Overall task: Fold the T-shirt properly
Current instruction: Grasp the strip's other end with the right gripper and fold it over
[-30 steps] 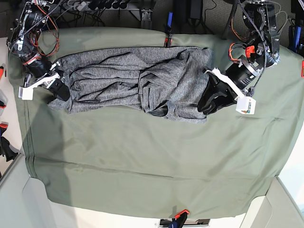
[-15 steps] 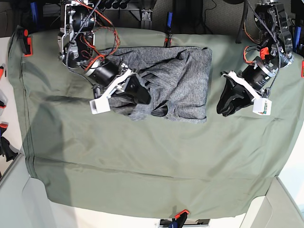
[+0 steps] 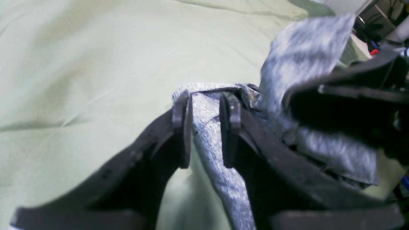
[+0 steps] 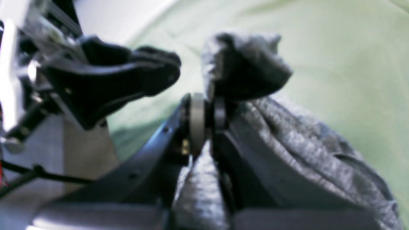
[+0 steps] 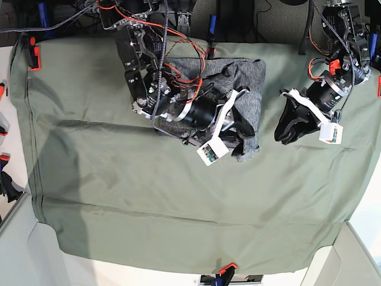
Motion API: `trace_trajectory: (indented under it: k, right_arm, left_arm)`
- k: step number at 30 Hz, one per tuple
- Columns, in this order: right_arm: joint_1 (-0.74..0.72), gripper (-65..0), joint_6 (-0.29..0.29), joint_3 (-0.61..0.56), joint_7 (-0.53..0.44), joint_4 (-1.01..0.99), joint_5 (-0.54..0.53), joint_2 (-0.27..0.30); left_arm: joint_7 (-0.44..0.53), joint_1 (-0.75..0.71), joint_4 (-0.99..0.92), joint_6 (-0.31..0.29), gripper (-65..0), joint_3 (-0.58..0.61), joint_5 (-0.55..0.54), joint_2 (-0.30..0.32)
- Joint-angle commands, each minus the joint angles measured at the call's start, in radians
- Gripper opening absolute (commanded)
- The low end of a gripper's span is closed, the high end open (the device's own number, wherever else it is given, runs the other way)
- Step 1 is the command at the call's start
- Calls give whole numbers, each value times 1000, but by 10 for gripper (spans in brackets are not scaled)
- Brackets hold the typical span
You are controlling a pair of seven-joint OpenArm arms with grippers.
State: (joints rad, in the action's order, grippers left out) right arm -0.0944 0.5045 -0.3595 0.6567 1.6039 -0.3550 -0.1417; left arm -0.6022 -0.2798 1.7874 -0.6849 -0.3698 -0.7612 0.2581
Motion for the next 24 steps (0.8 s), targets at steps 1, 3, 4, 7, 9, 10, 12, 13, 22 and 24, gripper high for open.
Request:
trace_trajectory:
  k: [1,3,4,7,9,10,12,13,22,24]
  right_arm:
    - [-14,-420,3,-10,-32,11,-18,-10]
    - [-13,-273,5,-27,-39,8,-19,-10]
    - [-13,-249,5,-36,-39,8,-20,-10]
    - [-13,-249,27,-72,-39,8,-41,-10]
    - [-15,-249,35,-95,-40,8,-61,-10]
    - [-17,-249,35,-100,-40,8,-65,-10]
    - [-22,-249,34,-94,-63,11,-54,-10]
    - [-25,-249,34,-84,-77,13,-43,-10]
    - [-100,-436,11,227,-110,19,67,-8]
    - [-111,-650,11,300,-109,19,73,-8]
  left_arm:
    - [21,8,19,-13,-502,-5,-24,11]
    - [21,8,19,-13,-502,-5,-29,11]
    - [21,8,19,-13,-502,-5,-28,11]
    - [19,8,19,-13,-502,-5,-27,12]
    - [17,8,19,-13,-502,-5,-27,12]
    - [17,8,19,-13,-502,-5,-28,15]
    - [14,8,19,-13,-502,-5,-35,26]
    - [11,7,19,-13,-502,-9,-43,34]
    - [-133,-50,101,-13,-531,-50,-252,51]
    - [-137,-88,128,-13,-577,-9,-252,56]
